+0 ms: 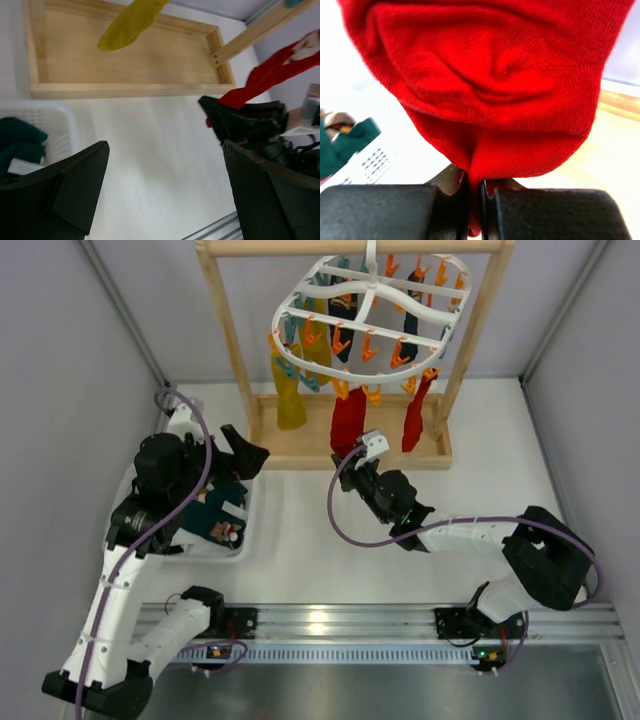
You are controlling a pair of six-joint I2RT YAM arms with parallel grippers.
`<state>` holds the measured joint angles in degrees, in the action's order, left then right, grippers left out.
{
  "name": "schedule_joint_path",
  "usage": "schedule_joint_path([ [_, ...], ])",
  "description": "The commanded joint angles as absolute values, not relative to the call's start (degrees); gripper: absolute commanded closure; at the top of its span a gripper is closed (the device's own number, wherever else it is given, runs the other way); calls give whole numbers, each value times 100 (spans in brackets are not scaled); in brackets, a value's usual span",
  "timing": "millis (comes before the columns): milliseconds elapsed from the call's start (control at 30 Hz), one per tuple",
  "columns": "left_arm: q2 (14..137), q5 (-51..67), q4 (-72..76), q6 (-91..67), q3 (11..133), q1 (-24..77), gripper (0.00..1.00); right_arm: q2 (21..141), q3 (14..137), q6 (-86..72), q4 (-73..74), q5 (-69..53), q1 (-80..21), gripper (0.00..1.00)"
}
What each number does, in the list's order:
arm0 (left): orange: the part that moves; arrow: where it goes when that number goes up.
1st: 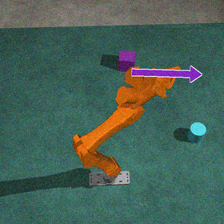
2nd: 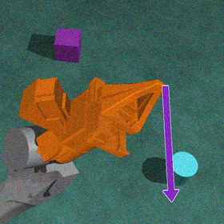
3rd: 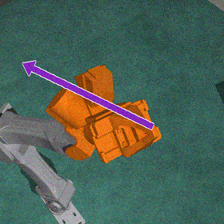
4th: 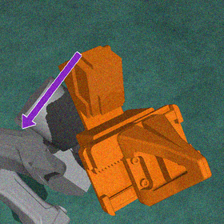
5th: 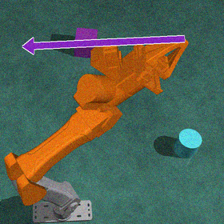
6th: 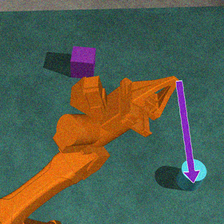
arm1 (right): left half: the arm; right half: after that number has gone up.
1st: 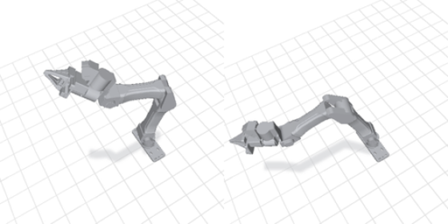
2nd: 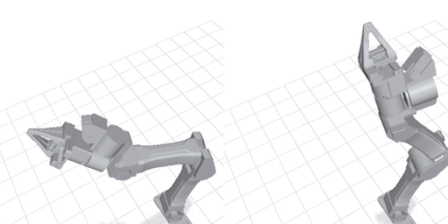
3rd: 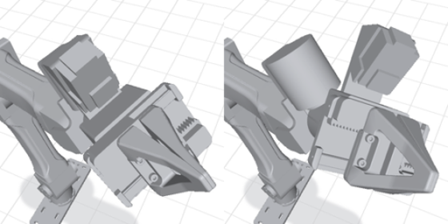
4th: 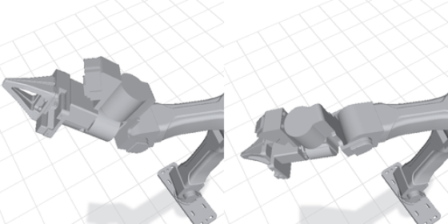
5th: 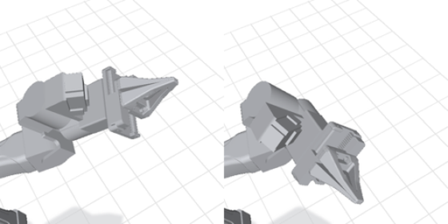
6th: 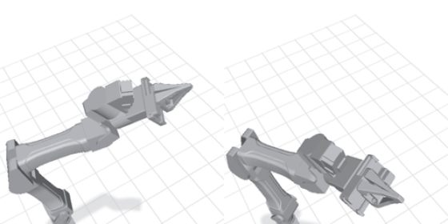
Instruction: Remove the socks clipped to the hanger
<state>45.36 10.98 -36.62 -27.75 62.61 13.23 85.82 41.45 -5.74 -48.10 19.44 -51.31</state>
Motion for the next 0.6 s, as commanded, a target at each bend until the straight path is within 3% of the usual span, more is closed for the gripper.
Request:
schedule_joint_path([
  [0, 4973, 1092, -2901, -2962, 7030, 1956, 1, 8043, 3885, -694, -5256, 2082, -5466, 100],
  [133, 5606, -147, -2839, -2726, 7926, 3513, 1, 7779, 3657, -730, -5142, 2346, -5878, 100],
  [200, 6018, -45, -2725, -2672, 8391, 3979, 1, 7630, 3639, -729, -5028, 2452, -5994, 100],
  [567, 7646, 62, -2180, -2584, 9895, 4061, 4, 6944, 3366, -931, -4623, 2294, -6108, 100],
])
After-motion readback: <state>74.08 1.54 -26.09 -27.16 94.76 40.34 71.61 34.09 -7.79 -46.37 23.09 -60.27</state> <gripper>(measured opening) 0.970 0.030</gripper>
